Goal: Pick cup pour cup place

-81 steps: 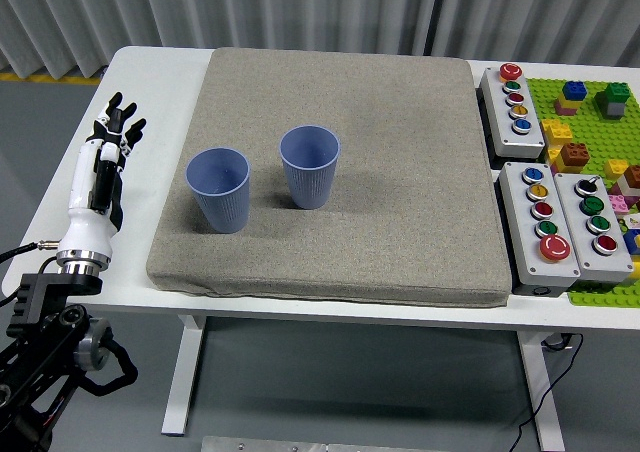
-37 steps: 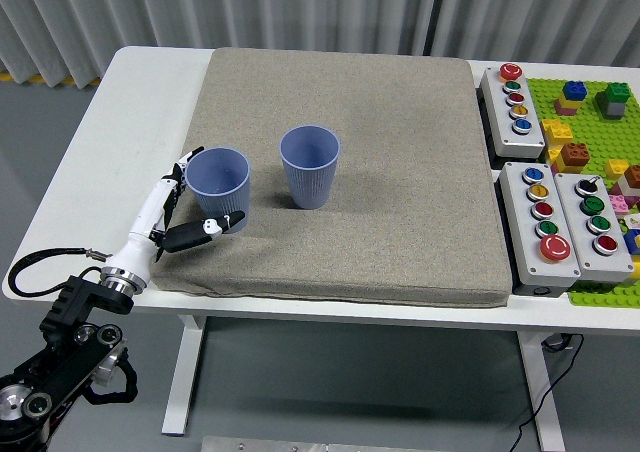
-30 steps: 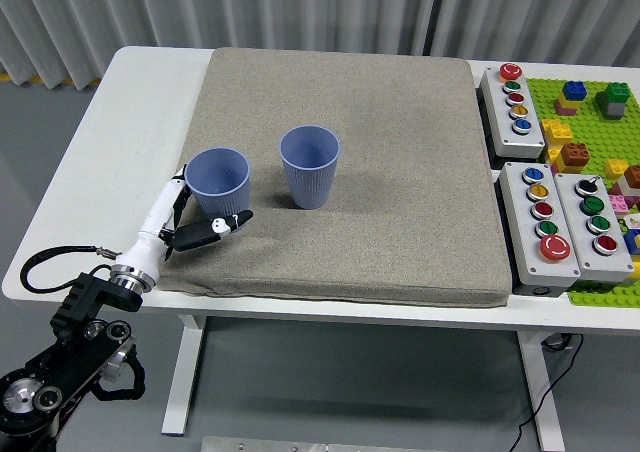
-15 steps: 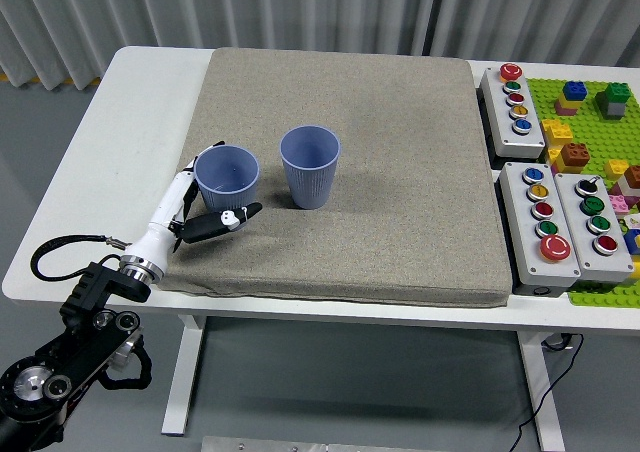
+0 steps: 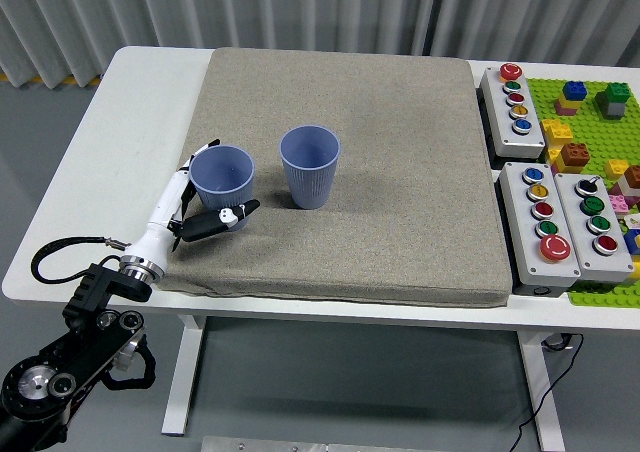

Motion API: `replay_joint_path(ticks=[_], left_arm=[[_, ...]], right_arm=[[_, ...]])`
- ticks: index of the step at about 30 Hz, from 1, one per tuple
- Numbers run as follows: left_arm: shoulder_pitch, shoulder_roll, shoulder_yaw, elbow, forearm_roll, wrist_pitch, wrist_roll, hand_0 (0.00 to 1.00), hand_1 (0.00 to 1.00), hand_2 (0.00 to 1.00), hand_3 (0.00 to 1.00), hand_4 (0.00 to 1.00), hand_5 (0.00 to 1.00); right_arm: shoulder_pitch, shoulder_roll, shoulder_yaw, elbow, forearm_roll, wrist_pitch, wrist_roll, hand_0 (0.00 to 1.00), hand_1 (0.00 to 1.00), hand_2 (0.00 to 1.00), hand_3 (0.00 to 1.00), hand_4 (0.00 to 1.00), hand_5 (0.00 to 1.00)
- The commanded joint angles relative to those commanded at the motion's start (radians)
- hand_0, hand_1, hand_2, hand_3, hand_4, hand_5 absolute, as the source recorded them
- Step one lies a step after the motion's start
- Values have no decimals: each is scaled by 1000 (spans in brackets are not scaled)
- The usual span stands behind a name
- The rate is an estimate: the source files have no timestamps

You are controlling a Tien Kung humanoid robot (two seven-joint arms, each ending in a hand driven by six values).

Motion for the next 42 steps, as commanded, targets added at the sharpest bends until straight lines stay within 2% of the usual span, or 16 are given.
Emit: replay_joint_path(ticks=[4, 5, 10, 11, 16, 17, 26, 30, 36, 42], left_arm=[[-4, -2, 4, 0, -2, 6, -2, 726, 648, 747, 901, 956, 266], [-5, -3, 5, 1, -3, 6, -2, 686, 607, 699, 780, 950, 266], [-6, -4, 13, 3, -13, 13, -3, 686, 607, 699, 780, 950, 266], [-6, -5, 15, 3, -16, 17, -4, 653, 556, 608, 637, 931, 260], [-5, -8, 19, 2, -21, 35, -8, 653, 556, 608, 637, 931, 260], [-5, -8, 20, 1, -23, 39, -10, 599, 496, 517, 534, 888, 224], [3, -4, 7, -28, 6, 55, -7, 586, 490, 511, 530, 884, 223], [-7, 12, -13, -59, 54, 45, 12, 590, 490, 512, 529, 903, 232], [-73, 63, -11, -78, 179, -4, 89, 588, 489, 513, 530, 902, 220], [-139, 103, 9, -102, 253, -45, 134, 587, 486, 514, 533, 896, 215]], right_arm=[[2, 0, -1, 0, 1, 0, 0, 641, 605, 510, 588, 2, 2], [2, 0, -1, 0, 2, 0, 0, 641, 605, 510, 588, 2, 2], [3, 0, -2, 0, 3, 0, 0, 641, 605, 510, 588, 2, 2], [3, 0, -3, 0, 4, -1, 0, 640, 604, 510, 588, 2, 2], [3, 0, -3, 0, 3, 0, 0, 640, 604, 510, 588, 2, 2], [3, 0, -3, 0, 3, 0, 0, 641, 605, 510, 588, 2, 2], [2, 0, -2, 0, 3, -1, 0, 640, 605, 509, 588, 2, 2], [1, -2, -1, 0, 3, -1, 2, 640, 604, 510, 587, 2, 2], [2, -5, -4, -1, 9, -3, 3, 640, 605, 510, 588, 2, 2], [0, -7, -8, -1, 15, -5, 2, 641, 604, 510, 588, 2, 2]])
